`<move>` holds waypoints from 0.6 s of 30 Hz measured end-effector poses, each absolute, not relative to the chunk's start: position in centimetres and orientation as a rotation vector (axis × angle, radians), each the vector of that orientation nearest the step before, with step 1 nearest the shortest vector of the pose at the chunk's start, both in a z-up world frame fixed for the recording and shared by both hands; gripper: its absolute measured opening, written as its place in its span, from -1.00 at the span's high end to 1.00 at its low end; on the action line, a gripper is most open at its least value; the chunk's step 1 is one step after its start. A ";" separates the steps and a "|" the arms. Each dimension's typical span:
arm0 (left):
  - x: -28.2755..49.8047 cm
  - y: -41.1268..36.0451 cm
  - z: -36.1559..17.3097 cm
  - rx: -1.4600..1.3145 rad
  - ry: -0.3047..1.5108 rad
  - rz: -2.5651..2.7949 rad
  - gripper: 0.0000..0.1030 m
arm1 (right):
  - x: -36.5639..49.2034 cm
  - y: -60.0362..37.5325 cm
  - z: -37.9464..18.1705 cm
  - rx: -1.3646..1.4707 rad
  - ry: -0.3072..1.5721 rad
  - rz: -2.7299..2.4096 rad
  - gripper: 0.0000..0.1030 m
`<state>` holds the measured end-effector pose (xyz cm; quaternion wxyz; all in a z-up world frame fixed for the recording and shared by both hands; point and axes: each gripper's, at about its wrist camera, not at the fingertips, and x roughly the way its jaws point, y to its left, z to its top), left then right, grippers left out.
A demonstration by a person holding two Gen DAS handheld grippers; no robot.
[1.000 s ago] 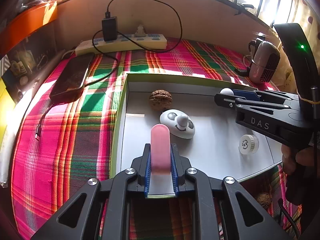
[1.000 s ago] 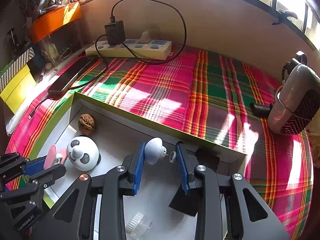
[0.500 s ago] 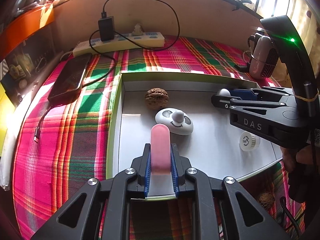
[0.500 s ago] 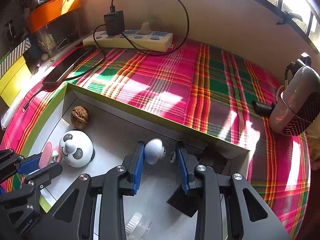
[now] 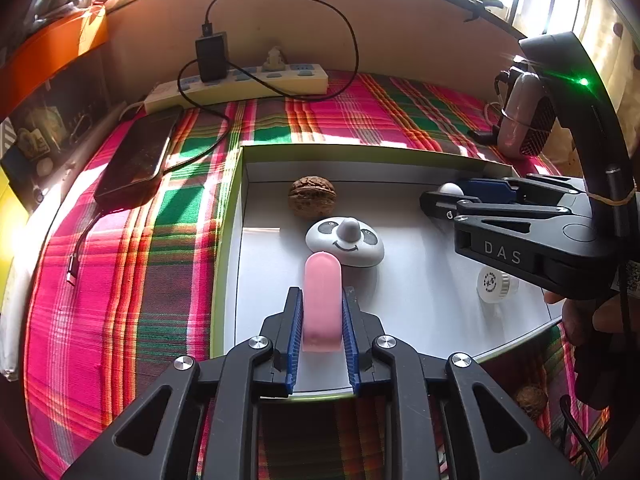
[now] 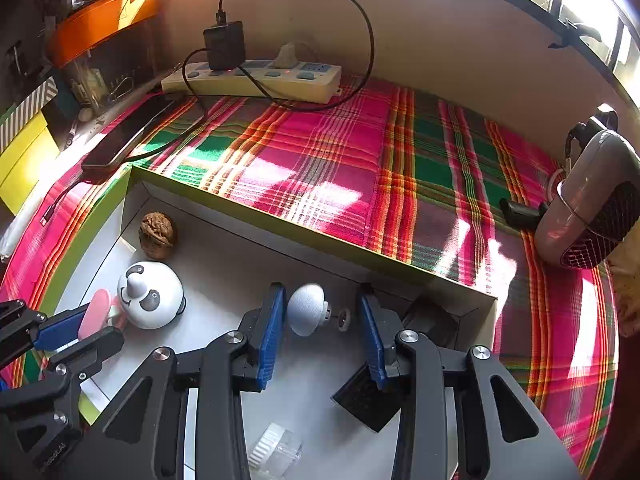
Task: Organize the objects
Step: 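Lower and open both grippers to release mushroom toy and pink bar in the tray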
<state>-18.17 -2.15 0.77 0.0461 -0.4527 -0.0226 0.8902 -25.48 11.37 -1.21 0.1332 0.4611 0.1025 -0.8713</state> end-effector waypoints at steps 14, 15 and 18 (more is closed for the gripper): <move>-17.6 -2.1 1.4 -1.363 -0.087 2.716 0.48 | -24.5 11.6 0.4 1.296 0.276 -2.564 0.14; -17.5 -2.2 1.6 -1.356 -0.088 2.717 0.48 | -24.3 11.6 0.6 1.288 0.274 -2.568 0.14; -17.0 -2.5 2.1 -1.340 -0.095 2.723 0.48 | -23.6 11.6 1.3 1.269 0.268 -2.581 0.14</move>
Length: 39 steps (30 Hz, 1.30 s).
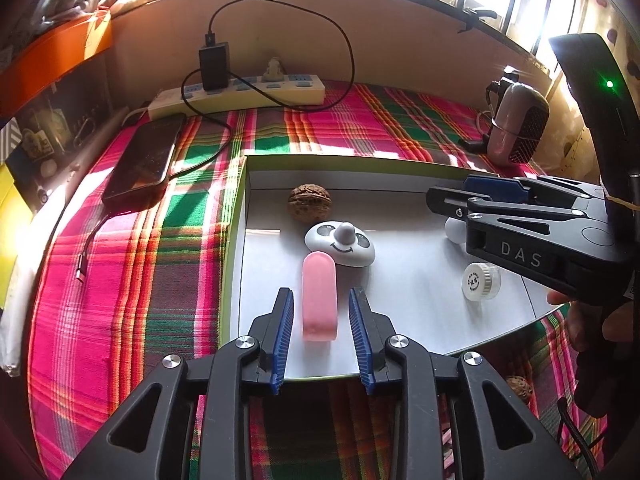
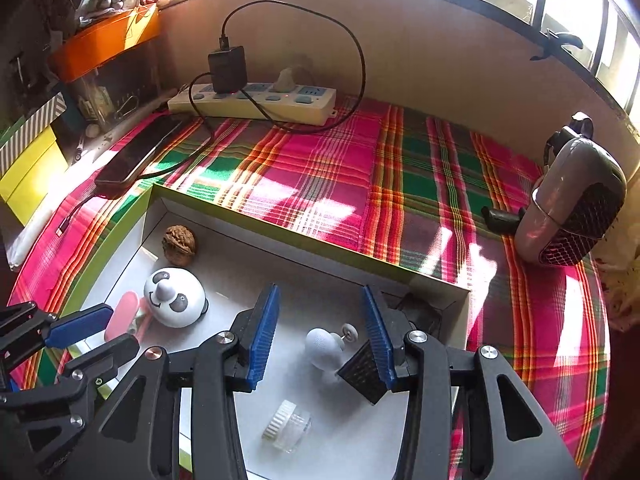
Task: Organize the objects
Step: 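Lower and open both grippers to release mushroom toy and pink bar in the tray, then move both grippers back from the tray toward the remaining objects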
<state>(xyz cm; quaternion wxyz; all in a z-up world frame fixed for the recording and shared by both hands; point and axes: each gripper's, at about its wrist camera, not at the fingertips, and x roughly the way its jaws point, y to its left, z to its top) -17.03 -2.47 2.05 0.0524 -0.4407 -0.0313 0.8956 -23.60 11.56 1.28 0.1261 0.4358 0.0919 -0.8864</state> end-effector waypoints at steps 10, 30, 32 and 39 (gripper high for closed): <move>-14.3 -3.3 3.8 -1.267 -0.080 2.738 0.48 | -19.9 11.3 3.7 1.195 0.238 -2.637 0.14; -7.1 -3.6 3.9 -1.238 -0.037 2.637 0.48 | -7.9 15.1 4.3 1.134 0.073 -2.743 0.14; -6.8 -3.4 3.4 -1.255 -0.042 2.608 0.48 | -6.9 15.4 3.8 1.133 0.038 -2.732 0.14; -6.3 -3.4 2.5 -1.273 -0.089 2.577 0.48 | -4.8 14.5 2.5 1.110 0.037 -2.675 0.14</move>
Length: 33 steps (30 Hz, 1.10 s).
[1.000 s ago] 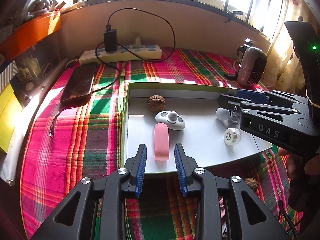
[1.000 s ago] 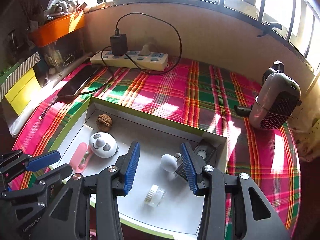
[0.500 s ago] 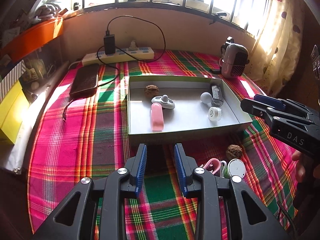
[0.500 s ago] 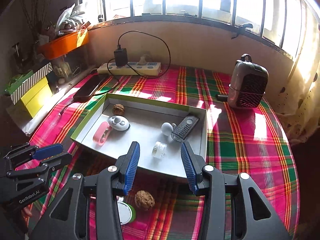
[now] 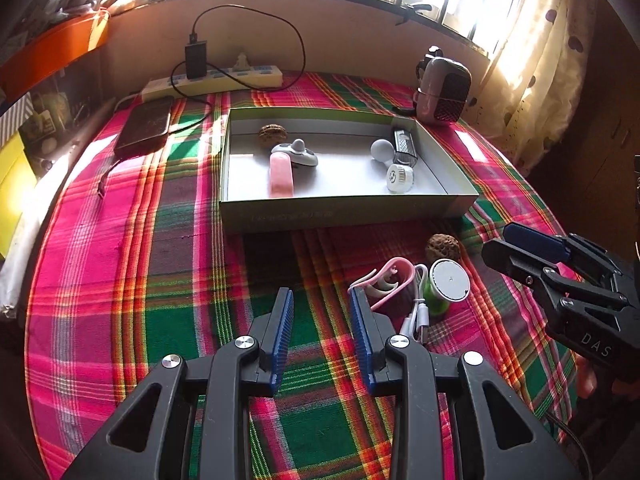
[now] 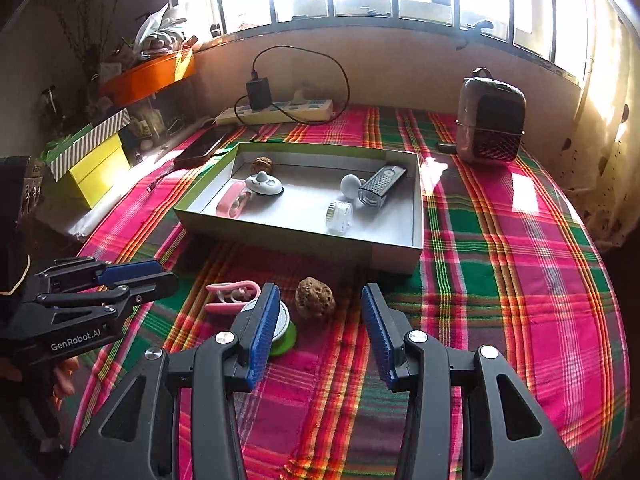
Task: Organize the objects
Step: 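Move both grippers back from the tray toward the remaining objects, then close the right gripper on the green-and-white round tape roll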
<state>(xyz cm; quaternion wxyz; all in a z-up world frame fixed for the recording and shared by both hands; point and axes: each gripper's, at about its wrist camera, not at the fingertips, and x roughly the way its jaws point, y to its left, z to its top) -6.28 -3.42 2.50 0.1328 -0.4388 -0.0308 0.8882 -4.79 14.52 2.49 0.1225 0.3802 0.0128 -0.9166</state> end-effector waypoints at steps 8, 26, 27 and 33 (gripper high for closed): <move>-7.0 -3.9 1.4 -1.315 -0.095 2.563 0.48 | -4.2 12.8 1.3 1.102 0.074 -2.617 0.14; -7.5 -4.3 1.2 -1.317 -0.137 2.553 0.47 | -5.5 11.3 -0.7 1.175 0.108 -2.564 0.14; -7.6 -4.3 1.2 -1.317 -0.135 2.549 0.47 | -5.7 11.4 -0.8 1.180 0.096 -2.565 0.14; -8.0 -3.7 1.1 -1.307 -0.120 2.519 0.47 | -6.0 12.2 -0.9 1.193 0.046 -2.586 0.14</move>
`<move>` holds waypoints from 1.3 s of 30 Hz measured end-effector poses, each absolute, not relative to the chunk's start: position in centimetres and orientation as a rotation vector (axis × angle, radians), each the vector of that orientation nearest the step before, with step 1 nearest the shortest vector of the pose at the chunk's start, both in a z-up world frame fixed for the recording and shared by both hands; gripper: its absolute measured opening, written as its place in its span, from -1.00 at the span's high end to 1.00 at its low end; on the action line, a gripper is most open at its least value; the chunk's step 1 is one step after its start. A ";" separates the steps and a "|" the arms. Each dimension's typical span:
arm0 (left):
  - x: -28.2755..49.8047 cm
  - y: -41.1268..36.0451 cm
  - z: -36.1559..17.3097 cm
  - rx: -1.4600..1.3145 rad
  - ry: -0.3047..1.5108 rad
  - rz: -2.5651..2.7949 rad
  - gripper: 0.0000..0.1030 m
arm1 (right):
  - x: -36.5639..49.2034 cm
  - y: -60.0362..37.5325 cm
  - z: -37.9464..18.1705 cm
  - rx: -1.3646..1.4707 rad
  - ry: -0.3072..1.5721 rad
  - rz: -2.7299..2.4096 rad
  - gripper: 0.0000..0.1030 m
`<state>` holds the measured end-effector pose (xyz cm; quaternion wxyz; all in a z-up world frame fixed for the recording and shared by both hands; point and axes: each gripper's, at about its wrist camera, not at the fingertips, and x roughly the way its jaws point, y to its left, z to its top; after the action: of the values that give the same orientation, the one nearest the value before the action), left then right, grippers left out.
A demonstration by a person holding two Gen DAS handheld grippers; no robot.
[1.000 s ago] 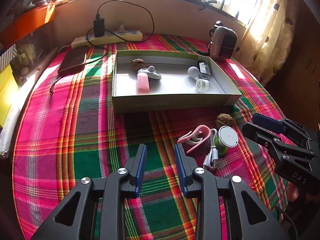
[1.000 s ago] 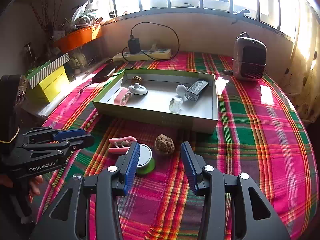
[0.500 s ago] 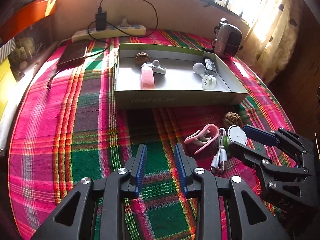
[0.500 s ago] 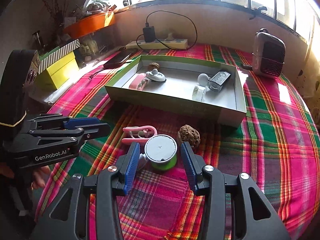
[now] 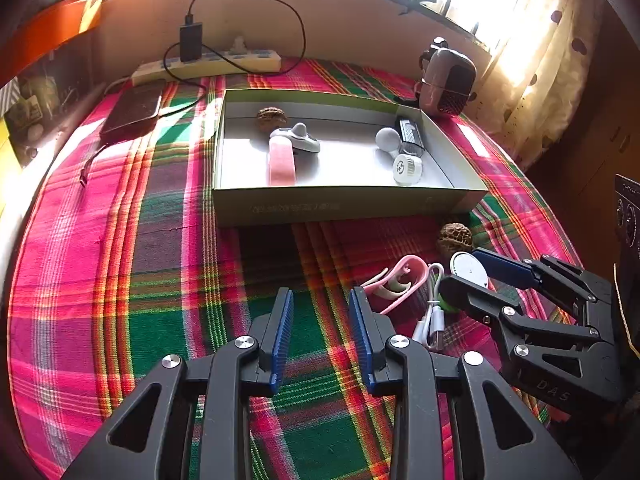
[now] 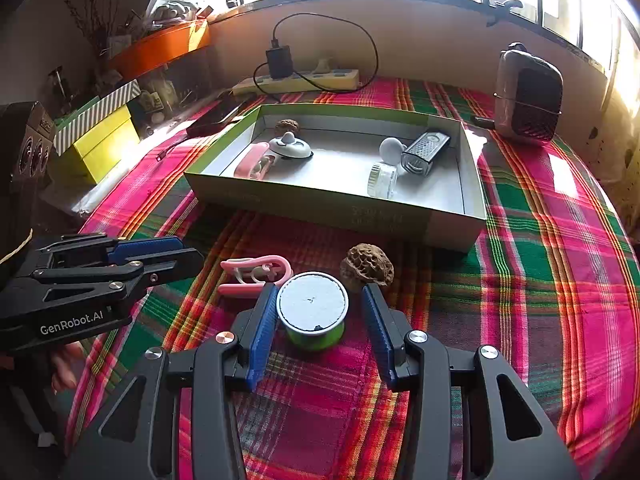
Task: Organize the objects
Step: 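Close the right gripper on the green-and-white round tape roll, then grasp the pink clip with the left gripper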
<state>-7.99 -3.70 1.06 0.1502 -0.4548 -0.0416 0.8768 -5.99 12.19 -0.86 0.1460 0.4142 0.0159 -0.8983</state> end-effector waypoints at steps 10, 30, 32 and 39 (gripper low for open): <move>-8.3 -2.4 1.5 -1.248 -0.058 2.463 0.37 | -5.4 13.2 -1.0 1.194 0.030 -2.607 0.31; -8.7 0.4 1.6 -1.181 0.238 2.349 0.32 | -5.4 15.2 -1.3 1.213 -0.045 -2.620 0.31; -8.6 0.8 1.6 -1.177 0.273 2.337 0.32 | -5.4 15.4 -1.4 1.220 -0.064 -2.606 0.31; -9.0 1.9 0.8 -1.212 0.341 2.315 0.32 | -5.9 16.1 -1.7 1.234 -0.081 -2.606 0.31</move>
<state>-9.04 1.87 0.80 0.2506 -0.4451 0.1251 0.8505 -5.89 16.12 -1.73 0.1281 0.4244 -0.0279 -0.8959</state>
